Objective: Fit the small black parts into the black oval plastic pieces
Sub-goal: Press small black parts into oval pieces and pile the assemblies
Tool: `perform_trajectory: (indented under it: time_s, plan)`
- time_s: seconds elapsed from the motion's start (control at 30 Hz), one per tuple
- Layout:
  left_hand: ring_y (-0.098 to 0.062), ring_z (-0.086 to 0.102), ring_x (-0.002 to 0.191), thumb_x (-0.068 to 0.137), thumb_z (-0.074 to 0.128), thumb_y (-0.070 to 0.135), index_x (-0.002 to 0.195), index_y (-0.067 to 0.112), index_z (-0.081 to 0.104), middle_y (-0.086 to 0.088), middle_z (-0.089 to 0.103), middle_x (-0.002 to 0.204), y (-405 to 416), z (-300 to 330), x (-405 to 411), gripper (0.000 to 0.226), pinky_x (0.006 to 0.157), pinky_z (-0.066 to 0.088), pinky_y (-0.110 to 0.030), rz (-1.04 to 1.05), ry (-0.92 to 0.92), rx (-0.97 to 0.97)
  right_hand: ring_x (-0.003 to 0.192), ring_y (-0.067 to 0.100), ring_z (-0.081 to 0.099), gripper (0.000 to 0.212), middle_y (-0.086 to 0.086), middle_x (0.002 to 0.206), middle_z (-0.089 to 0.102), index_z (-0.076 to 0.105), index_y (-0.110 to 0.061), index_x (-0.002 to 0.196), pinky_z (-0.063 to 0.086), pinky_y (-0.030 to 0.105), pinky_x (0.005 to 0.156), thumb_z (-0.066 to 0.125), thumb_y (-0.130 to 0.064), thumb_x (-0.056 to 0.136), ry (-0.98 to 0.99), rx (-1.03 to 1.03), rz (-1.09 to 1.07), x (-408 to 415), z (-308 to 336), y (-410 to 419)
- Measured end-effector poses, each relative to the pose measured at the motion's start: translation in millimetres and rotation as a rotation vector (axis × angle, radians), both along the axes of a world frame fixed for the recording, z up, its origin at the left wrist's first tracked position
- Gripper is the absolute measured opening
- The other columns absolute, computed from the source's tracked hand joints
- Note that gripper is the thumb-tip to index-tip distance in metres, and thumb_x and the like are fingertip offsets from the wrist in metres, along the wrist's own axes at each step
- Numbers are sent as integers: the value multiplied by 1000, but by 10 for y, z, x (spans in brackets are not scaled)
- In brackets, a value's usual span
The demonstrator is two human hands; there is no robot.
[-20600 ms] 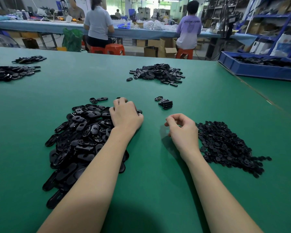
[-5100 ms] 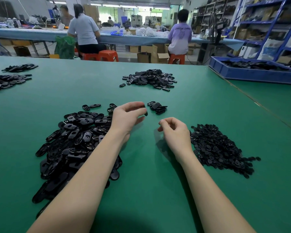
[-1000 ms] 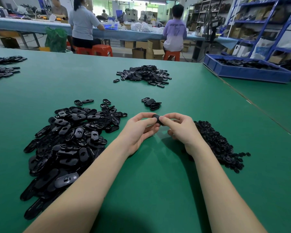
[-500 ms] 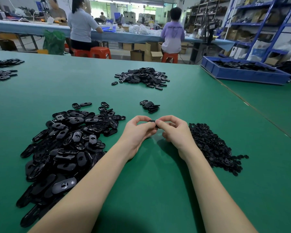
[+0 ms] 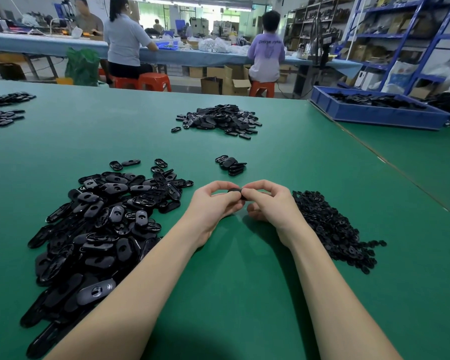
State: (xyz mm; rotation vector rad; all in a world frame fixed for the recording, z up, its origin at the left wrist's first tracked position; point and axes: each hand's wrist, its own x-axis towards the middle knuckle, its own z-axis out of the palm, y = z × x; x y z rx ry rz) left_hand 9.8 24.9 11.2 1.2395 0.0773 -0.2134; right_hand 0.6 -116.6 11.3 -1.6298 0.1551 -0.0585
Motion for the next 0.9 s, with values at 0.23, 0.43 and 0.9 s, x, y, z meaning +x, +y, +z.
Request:
perform_trajectory:
  time_s: [0.23, 0.43, 0.9]
  plan:
    - [-21, 72, 76, 89, 65, -10, 87, 5, 66, -13, 72, 82, -35, 12, -9, 15, 72, 60, -19, 24, 3, 20, 52, 7, 60, 14, -3, 66, 70, 72, -15, 80, 57, 29, 64, 72, -4, 89, 2, 35, 18, -5, 2, -5]
    - [-22, 72, 81, 89, 67, -7, 91, 4, 67, -11, 74, 82, -22, -14, -5, 12, 78, 60, -20, 17, 0, 1, 55, 8, 62, 14, -2, 68, 70, 72, -15, 80, 61, 33, 70, 71, -5, 89, 12, 52, 9, 3, 10, -8]
    - [-24, 73, 81, 85, 72, 0, 88, 11, 72, -11, 76, 89, -93, -75, -28, 11, 89, 58, -34, 95, -53, 253, 67, 18, 68, 12, 11, 78, 72, 73, -6, 80, 63, 26, 74, 71, 4, 87, 40, 120, 3, -17, 5, -44]
